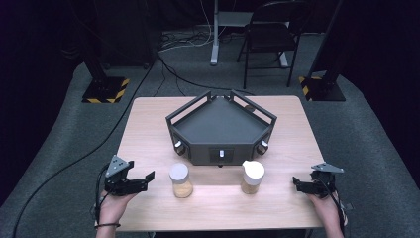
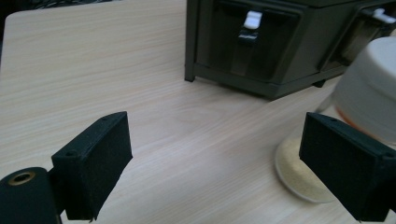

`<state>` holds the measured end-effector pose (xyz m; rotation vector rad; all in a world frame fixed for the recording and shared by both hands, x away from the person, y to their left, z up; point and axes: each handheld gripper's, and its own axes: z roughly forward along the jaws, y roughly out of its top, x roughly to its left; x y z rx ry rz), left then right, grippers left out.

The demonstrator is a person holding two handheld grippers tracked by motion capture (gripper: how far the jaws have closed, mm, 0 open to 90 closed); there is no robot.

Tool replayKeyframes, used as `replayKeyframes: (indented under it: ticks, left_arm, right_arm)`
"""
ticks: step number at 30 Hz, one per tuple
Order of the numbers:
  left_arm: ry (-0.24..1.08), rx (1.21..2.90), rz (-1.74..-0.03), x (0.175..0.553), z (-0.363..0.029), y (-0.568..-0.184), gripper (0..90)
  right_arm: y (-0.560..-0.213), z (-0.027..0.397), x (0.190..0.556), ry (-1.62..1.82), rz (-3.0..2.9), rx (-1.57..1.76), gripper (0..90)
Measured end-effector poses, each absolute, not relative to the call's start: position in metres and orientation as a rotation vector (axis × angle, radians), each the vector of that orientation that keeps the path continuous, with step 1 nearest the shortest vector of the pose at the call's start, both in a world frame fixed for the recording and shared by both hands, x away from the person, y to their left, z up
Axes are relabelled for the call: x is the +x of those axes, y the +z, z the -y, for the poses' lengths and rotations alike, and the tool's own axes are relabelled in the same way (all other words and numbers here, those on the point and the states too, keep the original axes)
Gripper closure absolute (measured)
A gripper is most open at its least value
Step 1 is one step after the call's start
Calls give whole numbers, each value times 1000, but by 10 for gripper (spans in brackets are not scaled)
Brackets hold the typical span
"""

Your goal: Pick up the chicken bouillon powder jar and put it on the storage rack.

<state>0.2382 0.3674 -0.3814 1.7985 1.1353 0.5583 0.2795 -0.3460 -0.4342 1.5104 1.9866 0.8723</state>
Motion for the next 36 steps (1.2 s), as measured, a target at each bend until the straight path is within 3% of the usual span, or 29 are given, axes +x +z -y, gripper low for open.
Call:
replayKeyframes:
  ticks: [17, 36]
  left_arm:
    - [467, 1809, -939, 237, -341, -368, 85]
    - [477, 1818, -904, 245, -298, -392, 86]
  right_arm:
    - [-434, 346, 280, 872, -1988, 1512, 43]
    - [-434, 346, 280, 872, -1988, 1512, 41]
